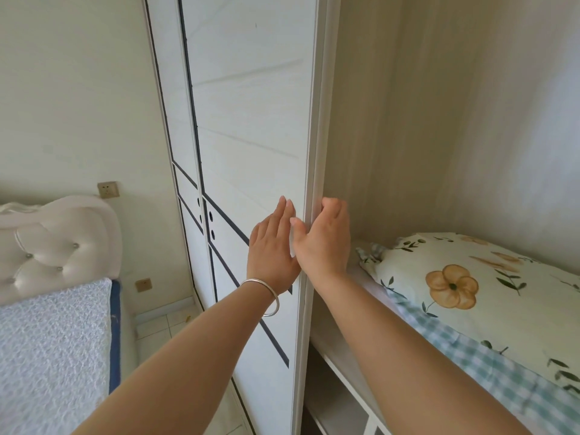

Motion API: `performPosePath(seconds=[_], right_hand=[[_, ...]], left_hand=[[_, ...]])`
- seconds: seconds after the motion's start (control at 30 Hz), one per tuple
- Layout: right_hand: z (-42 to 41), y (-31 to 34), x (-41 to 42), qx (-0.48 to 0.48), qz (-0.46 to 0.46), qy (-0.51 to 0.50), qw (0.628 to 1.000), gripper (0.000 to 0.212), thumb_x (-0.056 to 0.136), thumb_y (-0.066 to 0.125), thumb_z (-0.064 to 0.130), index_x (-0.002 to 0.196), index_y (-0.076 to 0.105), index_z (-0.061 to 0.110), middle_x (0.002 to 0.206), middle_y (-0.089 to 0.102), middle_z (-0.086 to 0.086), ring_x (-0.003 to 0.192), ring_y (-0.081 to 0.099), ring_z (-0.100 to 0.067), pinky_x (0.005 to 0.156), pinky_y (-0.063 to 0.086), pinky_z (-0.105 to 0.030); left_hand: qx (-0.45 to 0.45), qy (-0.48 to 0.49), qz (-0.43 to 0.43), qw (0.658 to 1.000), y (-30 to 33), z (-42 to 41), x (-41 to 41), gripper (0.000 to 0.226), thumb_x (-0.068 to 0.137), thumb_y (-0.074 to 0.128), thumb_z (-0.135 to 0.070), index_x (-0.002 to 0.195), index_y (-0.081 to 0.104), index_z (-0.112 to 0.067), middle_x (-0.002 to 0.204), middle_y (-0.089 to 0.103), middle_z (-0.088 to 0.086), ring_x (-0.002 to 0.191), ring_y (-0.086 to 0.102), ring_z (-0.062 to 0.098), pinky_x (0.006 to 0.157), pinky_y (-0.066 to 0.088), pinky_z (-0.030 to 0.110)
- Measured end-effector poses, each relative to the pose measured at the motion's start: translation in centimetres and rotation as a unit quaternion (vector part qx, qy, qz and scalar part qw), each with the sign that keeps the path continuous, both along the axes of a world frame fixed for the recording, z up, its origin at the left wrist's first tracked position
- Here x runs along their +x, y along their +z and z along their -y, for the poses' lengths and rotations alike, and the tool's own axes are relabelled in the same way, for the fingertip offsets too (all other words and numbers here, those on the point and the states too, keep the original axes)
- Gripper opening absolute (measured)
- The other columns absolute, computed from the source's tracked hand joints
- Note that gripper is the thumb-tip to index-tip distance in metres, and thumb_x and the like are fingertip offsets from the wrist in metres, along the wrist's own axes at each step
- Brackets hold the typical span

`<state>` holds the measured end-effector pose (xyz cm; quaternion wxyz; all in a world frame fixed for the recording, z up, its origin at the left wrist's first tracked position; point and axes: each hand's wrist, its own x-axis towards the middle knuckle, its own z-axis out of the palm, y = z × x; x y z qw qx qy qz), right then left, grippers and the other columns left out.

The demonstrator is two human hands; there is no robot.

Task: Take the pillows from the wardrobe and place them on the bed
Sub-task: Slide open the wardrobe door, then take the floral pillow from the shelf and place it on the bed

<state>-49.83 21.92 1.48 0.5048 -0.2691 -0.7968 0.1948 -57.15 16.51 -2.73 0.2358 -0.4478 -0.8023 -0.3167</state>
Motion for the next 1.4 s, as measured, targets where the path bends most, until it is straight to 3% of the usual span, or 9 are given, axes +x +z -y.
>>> performPosePath(seconds=[0.2, 0.3, 0.4, 0.6, 0.8, 1.03, 1.23, 1.33, 1.4], right_hand=[[0.4, -1.5, 0.9, -0.012, 0.015, 0.018, 1.0, 0.052, 0.088, 0.059, 0.03, 0.129, 0.042, 0.003, 0.125, 0.051, -0.012, 0.115, 0.047, -0.027, 0.09, 0.039, -0.03], [0.0, -3.4, 2.2, -0.01, 0.046, 0.028, 0.999, 0.05, 0.088, 0.059, 0.031, 0.129, 0.045, 0.006, 0.121, 0.053, -0.011, 0.112, 0.048, -0.026, 0.088, 0.039, -0.03], [-1.2, -5.9, 4.6, -0.004, 0.055, 0.024, 0.998, 0.04, 0.088, 0.059, 0.028, 0.122, 0.053, 0.008, 0.11, 0.058, -0.009, 0.103, 0.053, -0.024, 0.078, 0.039, -0.025], [-4.9, -11.6, 11.9, -0.022, 0.109, -0.064, 0.992, 0.023, 0.086, 0.059, 0.021, 0.106, 0.058, 0.011, 0.104, 0.063, -0.006, 0.098, 0.057, -0.025, 0.074, 0.047, -0.031], [-9.2, -11.1, 20.4, 0.055, 0.167, -0.184, 0.967, 0.023, 0.076, 0.055, 0.019, 0.097, 0.061, 0.009, 0.093, 0.064, -0.01, 0.083, 0.057, -0.03, 0.065, 0.05, -0.037], [-15.2, -5.6, 28.2, 0.119, 0.21, -0.305, 0.921, 0.032, 0.08, 0.052, 0.023, 0.108, 0.06, 0.01, 0.106, 0.062, -0.01, 0.1, 0.054, -0.031, 0.079, 0.045, -0.039], [-22.9, -1.1, 32.2, 0.024, 0.241, -0.359, 0.901, 0.038, 0.087, 0.05, 0.023, 0.123, 0.052, 0.011, 0.123, 0.052, -0.012, 0.116, 0.041, -0.032, 0.093, 0.033, -0.04], [-27.1, -0.1, 33.0, -0.029, 0.275, -0.358, 0.892, 0.042, 0.087, 0.048, 0.026, 0.127, 0.048, 0.013, 0.128, 0.049, -0.013, 0.121, 0.037, -0.031, 0.095, 0.033, -0.04], [-29.7, 0.1, 32.9, -0.051, 0.292, -0.348, 0.89, 0.044, 0.088, 0.048, 0.029, 0.129, 0.047, 0.013, 0.13, 0.048, -0.013, 0.123, 0.037, -0.031, 0.096, 0.034, -0.04]], left_hand=[[-0.031, 0.064, 0.125, 0.99, -5.1, -0.5, 2.8, 0.074, 0.089, 0.029, -0.05, 0.151, 0.006, -0.016, 0.16, 0.012, 0.004, 0.147, 0.01, 0.018, 0.119, 0.014, 0.039], [0.03, 0.104, 0.298, 0.948, -7.5, -0.5, 6.6, 0.076, 0.092, 0.043, -0.041, 0.15, 0.005, -0.009, 0.159, 0.009, 0.009, 0.146, 0.008, 0.024, 0.119, 0.012, 0.037], [0.121, 0.125, 0.375, 0.91, -9.6, -0.6, 10.7, 0.07, 0.088, 0.055, -0.037, 0.145, 0.023, -0.013, 0.149, 0.025, 0.01, 0.137, 0.025, 0.027, 0.114, 0.026, 0.041], [0.124, -0.009, 0.286, 0.95, -12.5, -3.5, 16.6, 0.048, 0.075, 0.057, -0.038, 0.115, 0.052, -0.012, 0.116, 0.05, 0.013, 0.103, 0.052, 0.03, 0.085, 0.046, 0.035], [0.09, -0.097, 0.272, 0.953, -11.0, -8.8, 20.1, 0.046, 0.072, 0.072, -0.014, 0.114, 0.057, -0.007, 0.12, 0.051, 0.019, 0.107, 0.051, 0.036, 0.091, 0.045, 0.043], [0.097, -0.189, 0.175, 0.961, -6.2, -15.1, 24.0, 0.042, 0.077, 0.053, -0.035, 0.111, 0.062, -0.012, 0.12, 0.055, 0.016, 0.108, 0.053, 0.036, 0.087, 0.048, 0.049], [0.093, -0.192, 0.116, 0.97, -3.3, -20.7, 25.4, 0.045, 0.08, 0.046, -0.047, 0.113, 0.062, -0.022, 0.127, 0.051, 0.007, 0.119, 0.048, 0.03, 0.104, 0.028, 0.048], [0.067, -0.092, 0.273, 0.955, -2.9, -22.8, 26.1, 0.056, 0.081, 0.058, -0.047, 0.132, 0.047, -0.027, 0.15, 0.025, 0.005, 0.14, 0.023, 0.024, 0.115, 0.0, 0.049], [0.059, -0.029, 0.391, 0.918, -3.1, -23.4, 26.6, 0.077, 0.079, 0.063, -0.048, 0.144, 0.029, -0.025, 0.157, 0.008, 0.007, 0.145, 0.014, 0.025, 0.116, -0.004, 0.049]])
